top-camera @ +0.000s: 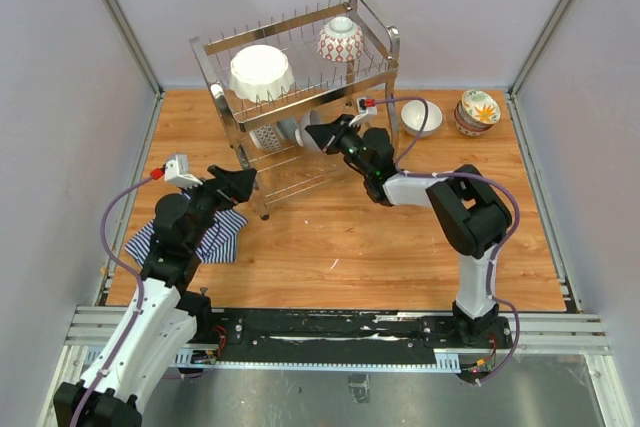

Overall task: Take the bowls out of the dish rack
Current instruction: Place the bowl with the bowl.

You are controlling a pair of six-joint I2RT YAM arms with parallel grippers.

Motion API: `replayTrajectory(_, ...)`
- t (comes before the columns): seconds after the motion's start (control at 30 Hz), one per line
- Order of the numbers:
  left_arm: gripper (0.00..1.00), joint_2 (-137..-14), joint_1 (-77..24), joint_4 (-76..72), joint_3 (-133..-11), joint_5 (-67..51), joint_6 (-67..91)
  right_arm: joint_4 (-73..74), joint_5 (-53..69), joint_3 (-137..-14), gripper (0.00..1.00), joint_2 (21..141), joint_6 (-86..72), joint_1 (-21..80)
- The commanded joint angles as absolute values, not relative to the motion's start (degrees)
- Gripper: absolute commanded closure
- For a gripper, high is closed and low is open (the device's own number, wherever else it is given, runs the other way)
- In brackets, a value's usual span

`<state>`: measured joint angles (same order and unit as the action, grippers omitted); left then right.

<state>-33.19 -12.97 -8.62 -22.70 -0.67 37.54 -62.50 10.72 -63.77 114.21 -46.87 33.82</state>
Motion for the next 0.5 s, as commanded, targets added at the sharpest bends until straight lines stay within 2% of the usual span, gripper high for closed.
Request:
replayTrajectory(0.0, 0.00, -32.2, -13.4, -7.5, -24.0, 0.0, 36.7, -65.5, 10.0, -59.8, 0.99, 106.3, -42.9, 36.7)
replayTrajectory(0.47, 0.00, -27.1, -13.4, -3.3, -25.0, 0.6, 36.5, -64.3, 7.9, -52.4, 0.99, 99.1, -40.8, 37.1)
